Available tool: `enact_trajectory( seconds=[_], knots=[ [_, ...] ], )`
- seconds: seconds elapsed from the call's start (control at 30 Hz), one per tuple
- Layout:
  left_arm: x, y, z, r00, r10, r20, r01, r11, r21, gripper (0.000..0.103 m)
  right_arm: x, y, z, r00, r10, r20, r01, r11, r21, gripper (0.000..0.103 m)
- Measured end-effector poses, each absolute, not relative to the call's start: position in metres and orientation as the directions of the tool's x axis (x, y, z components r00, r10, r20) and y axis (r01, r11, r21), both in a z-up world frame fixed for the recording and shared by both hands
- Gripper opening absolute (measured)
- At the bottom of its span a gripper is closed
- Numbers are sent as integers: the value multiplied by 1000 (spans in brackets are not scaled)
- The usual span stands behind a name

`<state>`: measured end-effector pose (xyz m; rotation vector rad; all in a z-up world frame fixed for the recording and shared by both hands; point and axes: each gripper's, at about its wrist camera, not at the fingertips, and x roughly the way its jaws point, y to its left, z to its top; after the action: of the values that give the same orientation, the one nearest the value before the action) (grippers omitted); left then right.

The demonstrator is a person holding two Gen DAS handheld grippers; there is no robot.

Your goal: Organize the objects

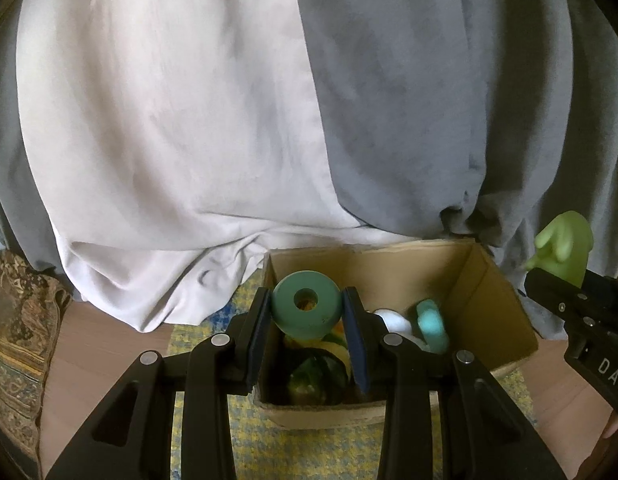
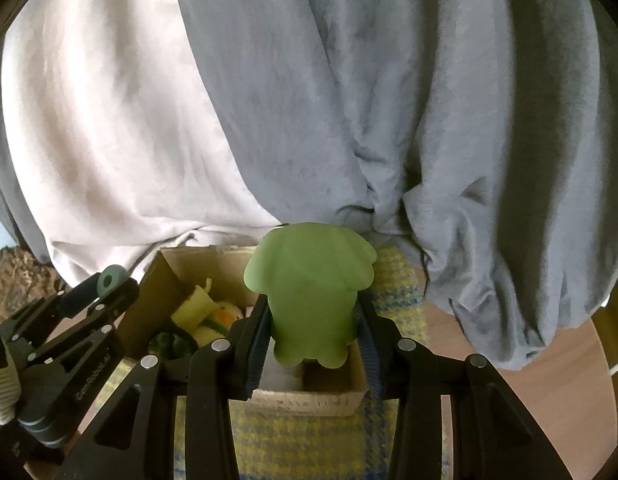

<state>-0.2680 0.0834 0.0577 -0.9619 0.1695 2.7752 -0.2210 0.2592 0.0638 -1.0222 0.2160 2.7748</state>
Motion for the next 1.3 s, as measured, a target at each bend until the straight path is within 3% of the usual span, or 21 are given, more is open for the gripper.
enact_trajectory(
  seconds=[0.2,0.23,0.3,0.33,0.43,0.57,0.73,1.3],
  knots=[
    [-278,84,52,-755,143,-640,-215,-976,35,37,-231,262,60,-737,114,-666,-218,-973,75,42],
    [-279,84,51,-753,140,-643,-210,-977,33,41,-231,263,61,-736,115,-667,-220,-973,76,49],
    [-278,82,51,-755,129,-643,-197,-980,36,65,-230,265,62,-741,126,-660,-232,-970,76,67],
    [-278,82,52,-759,120,-640,-189,-981,40,69,-230,265,63,-745,131,-654,-235,-969,74,76],
    [-276,81,53,-766,105,-634,-180,-982,55,72,-228,266,68,-752,152,-642,-249,-966,64,80],
    [-271,75,55,-775,75,-627,-142,-988,57,94,-224,265,69,-748,159,-644,-256,-965,59,86],
    [-260,72,57,-779,58,-625,-128,-989,67,94,-212,264,71,-749,179,-638,-275,-960,54,95],
    [-203,53,63,-798,50,-601,-113,-991,68,100,-154,245,72,-757,183,-627,-265,-963,39,96]
  ],
)
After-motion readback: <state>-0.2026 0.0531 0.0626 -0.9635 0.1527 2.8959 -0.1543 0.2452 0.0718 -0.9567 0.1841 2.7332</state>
